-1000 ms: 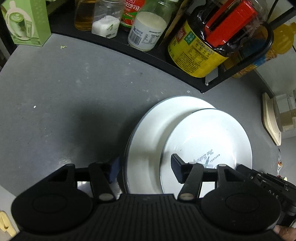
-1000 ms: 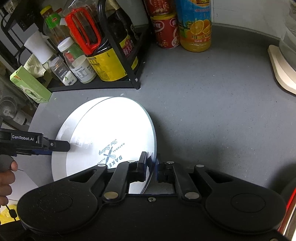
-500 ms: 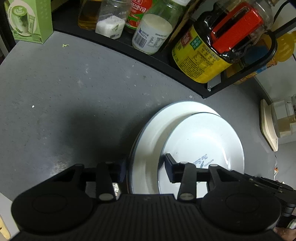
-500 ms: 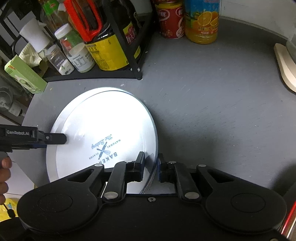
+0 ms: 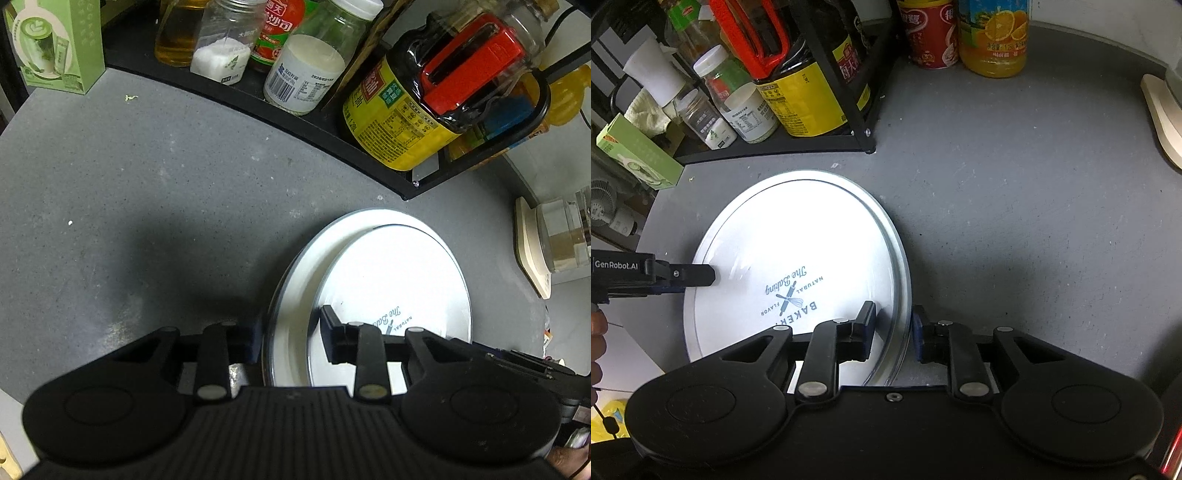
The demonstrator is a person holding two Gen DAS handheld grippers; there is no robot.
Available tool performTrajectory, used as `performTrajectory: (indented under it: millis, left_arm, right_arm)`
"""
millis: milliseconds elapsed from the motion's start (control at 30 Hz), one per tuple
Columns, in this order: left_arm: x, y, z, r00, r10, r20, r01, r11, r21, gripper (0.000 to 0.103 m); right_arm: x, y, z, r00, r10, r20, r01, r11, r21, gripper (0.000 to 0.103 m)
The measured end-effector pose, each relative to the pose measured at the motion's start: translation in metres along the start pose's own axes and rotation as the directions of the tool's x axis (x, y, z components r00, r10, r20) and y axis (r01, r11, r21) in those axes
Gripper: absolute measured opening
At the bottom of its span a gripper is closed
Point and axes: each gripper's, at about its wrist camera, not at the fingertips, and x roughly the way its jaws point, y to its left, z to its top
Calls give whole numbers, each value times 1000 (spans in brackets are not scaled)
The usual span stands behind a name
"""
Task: Organize plates and bowls
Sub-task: 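Lower the 'Bakery' plate onto the stack and open both grippers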
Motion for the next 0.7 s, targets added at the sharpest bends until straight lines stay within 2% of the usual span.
performTrajectory:
  millis: [333,433,500,633,700]
  left_arm:
    - [6,-16,-2,998,62,6,-62,998,17,29]
    - [5,-20,-5,996,91,8,-91,996,16,28]
    - [6,-24,-7,993,115,-11,-115,993,13,29]
    - [0,-35,-16,989,148,4,-148,989,7,32]
    - [-6,-42,-20,984,177,16,-178,984,17,36]
  right_arm:
    - [1,-1,-4,1000,22,-2,-22,1000,-5,25]
    - [-7,-6,-7,998,63,18,-64,998,16,33]
    - [-18,-7,-9,995,87,42,-87,996,11,48]
    - [-44,-13,-12,989,112,95,-112,994,-3,56]
    - [-56,-18,-14,986,119,115,-119,993,-3,64]
